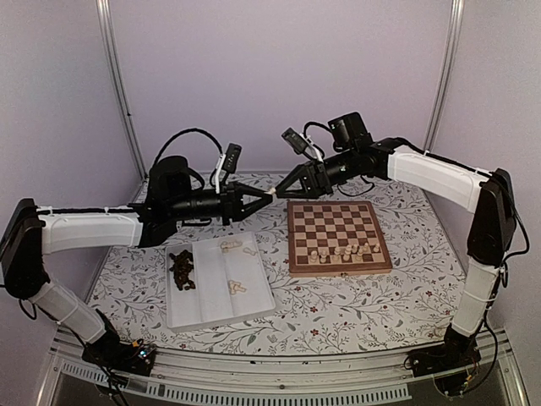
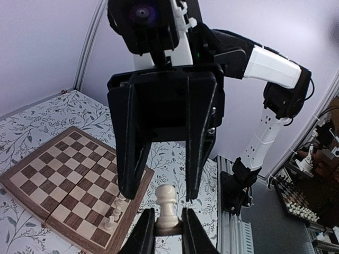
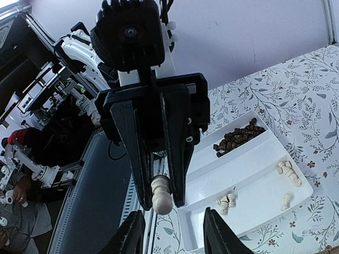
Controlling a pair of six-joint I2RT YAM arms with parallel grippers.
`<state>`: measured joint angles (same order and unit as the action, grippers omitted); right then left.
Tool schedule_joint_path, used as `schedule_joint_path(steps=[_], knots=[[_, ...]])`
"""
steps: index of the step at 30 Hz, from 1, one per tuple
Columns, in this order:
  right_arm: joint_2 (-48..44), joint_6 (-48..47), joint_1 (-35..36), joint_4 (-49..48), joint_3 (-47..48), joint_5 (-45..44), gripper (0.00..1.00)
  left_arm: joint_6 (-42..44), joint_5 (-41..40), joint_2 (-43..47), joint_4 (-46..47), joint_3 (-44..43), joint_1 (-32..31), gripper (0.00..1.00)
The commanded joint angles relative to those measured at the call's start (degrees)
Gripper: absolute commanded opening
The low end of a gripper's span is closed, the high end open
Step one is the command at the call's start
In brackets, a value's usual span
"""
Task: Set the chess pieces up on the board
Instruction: Place the chess piece on the chessboard.
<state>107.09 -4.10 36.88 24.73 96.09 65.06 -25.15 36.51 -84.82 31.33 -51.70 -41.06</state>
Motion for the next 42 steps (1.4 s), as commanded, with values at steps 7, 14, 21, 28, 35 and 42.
schedule_joint_path(steps=[7,14,21,28,35,42], knots=[[1.5,2.1,0.8,-2.1,2.4,3.4,0.32,0.1,0.2,-1.8,2.1,-2.6,-1.5,0.16],[0.7,1.6,1.0,-2.2,1.8,3.8,0.23,0.3,-0.2,-2.6,1.7,-2.8,-1.7,0.16],[0.5,1.5,1.4,-2.2,1.4,4.1,0.13,0.0,-0.9,-3.2,2.0,-3.1,-1.7,0.16],[0.5,1.5,1.6,-2.2,0.7,3.6,0.14,-0.2,-1.7,-3.3,3.0,-3.1,-1.7,0.16],[1.1,2.0,1.6,-2.4,0.7,2.8,0.19,-0.2,-2.3,-3.3,3.7,-2.7,-1.7,0.16],[1.5,2.3,1.7,-2.4,0.7,3.1,0.12,-0.3,-2.8,-3.5,4.3,-2.4,-1.6,0.16]])
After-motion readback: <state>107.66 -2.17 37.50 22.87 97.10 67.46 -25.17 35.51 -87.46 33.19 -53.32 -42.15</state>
